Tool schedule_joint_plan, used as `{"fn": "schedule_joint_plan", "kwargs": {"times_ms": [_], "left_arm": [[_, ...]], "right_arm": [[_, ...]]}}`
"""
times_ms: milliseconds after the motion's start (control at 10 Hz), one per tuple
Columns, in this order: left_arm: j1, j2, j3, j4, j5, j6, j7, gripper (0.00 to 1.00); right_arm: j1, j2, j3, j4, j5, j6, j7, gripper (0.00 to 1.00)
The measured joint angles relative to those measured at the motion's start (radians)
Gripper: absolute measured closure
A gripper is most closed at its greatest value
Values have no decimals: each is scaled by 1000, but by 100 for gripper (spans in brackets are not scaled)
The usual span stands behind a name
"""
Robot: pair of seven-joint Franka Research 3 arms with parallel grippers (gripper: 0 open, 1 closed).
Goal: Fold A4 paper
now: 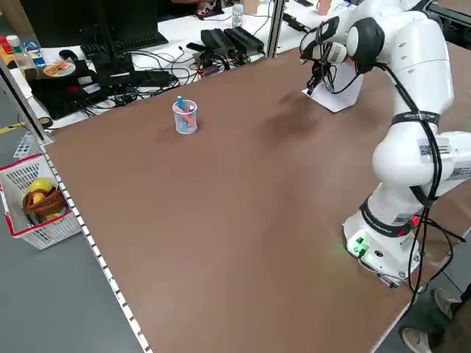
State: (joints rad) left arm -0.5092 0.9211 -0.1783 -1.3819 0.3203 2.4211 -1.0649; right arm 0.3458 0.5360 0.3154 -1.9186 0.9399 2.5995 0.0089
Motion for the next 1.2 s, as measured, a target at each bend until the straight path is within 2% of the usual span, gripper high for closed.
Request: {"fn": "schedule_joint_plan", "kwargs": {"times_ms": [200,600,1200], "left_arm": [[0,7,1,0,0,43,0,99],[0,8,1,0,0,50,-1,99],[-5,8,-1,1,52,42,-1,99]], "right_arm": [[10,30,0,22,0,8,-8,97],[45,76,0,23,0,61,-14,97],[47,81,-2,35,0,62,-53,97]]}}
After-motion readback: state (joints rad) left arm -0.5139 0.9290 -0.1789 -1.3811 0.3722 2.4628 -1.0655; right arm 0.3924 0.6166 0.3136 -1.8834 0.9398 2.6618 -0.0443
